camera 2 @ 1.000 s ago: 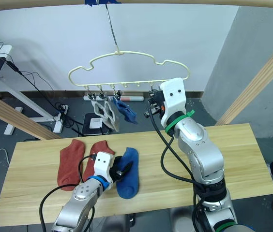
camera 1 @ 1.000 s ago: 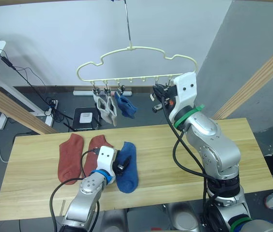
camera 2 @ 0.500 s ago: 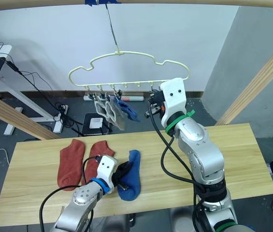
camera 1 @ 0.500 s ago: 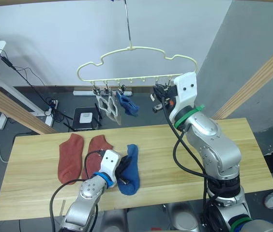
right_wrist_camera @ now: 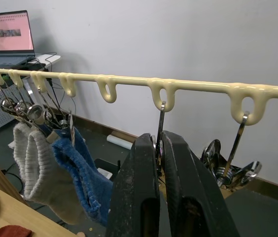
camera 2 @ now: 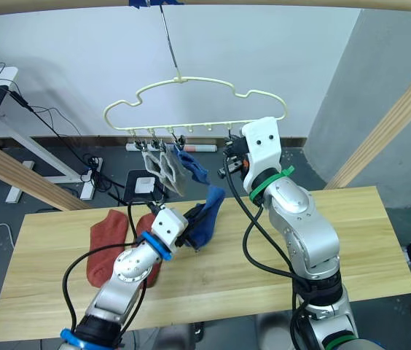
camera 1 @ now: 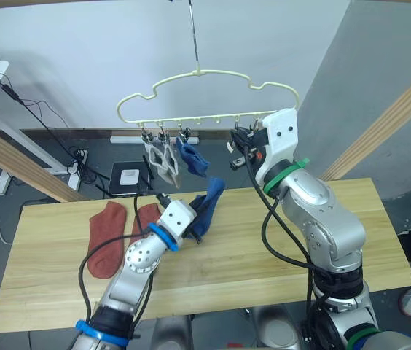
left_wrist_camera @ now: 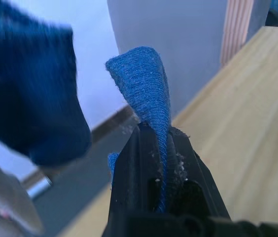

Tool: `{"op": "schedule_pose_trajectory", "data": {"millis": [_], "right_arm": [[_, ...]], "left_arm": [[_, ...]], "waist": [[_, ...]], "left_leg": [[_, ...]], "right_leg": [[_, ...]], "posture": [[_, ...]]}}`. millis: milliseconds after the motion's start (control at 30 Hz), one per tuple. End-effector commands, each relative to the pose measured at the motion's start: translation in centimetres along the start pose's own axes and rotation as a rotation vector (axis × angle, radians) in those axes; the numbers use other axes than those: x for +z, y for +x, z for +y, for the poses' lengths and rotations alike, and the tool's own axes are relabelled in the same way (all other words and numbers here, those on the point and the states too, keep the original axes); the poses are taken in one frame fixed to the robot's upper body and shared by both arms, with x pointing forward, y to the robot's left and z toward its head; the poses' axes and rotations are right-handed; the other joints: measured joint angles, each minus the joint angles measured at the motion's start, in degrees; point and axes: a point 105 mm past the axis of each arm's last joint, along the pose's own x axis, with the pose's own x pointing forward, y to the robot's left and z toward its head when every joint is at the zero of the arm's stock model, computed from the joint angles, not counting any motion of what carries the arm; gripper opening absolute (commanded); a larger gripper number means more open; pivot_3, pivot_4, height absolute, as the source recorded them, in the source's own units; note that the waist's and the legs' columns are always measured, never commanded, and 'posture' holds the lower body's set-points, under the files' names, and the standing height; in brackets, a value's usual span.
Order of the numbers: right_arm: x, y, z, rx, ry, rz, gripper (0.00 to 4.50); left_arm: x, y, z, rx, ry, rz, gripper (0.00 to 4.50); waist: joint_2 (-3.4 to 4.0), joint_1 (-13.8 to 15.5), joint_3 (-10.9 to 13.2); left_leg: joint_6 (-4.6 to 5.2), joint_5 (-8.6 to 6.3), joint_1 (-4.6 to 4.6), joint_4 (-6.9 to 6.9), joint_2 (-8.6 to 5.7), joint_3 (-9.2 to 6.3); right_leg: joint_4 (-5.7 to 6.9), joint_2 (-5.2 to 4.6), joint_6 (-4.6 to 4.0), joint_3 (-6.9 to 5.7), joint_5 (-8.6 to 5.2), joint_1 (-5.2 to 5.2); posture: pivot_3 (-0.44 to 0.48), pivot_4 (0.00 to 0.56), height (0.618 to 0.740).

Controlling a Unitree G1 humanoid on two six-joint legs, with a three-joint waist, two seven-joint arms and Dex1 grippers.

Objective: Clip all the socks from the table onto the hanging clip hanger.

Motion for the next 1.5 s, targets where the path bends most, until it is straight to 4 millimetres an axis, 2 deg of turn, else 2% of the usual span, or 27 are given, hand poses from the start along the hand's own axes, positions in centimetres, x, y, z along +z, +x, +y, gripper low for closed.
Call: {"op": "schedule_pose_trajectory", "data": {"millis": [33, 333, 1500], "right_arm": [[1.2, -0.5, 1.0, 0.052, 0.022, -0.049, 0.00], [0.5, -0.8, 1.9, 0.101, 0.053, -0.009, 0.00], [0.0, -0.7, 1.3, 0.078, -0.018, 0.004, 0.00]], "left_arm": [[1.2, 0.9, -0.6, -0.046, 0.062, -0.061, 0.03], [2.7, 2.4, 0.8, -0.052, 0.149, -0.123, 0.03], [4.6, 2.3, 3.6, 0.052, 0.276, -0.232, 0.03]], "waist": [[0.00, -0.1, 0.0], [0.00, -0.4, 0.0], [-0.01, -0.8, 0.0]], "left_leg": [[0.00, 0.00, 0.00, 0.00, 0.00, 0.01], [0.00, 0.00, -0.08, 0.03, 0.01, -0.05], [0.00, 0.01, -0.08, 0.05, -0.02, -0.06]], "right_leg": [[-0.01, 0.00, 0.00, 0.00, 0.00, 0.00], [-0.03, 0.00, 0.01, -0.03, 0.01, -0.01], [-0.03, 0.00, 0.02, -0.04, 0.01, -0.01]], "posture": [[-0.261, 0.297, 0.740], [-0.264, 0.296, 0.740], [-0.248, 0.286, 0.740]]}}
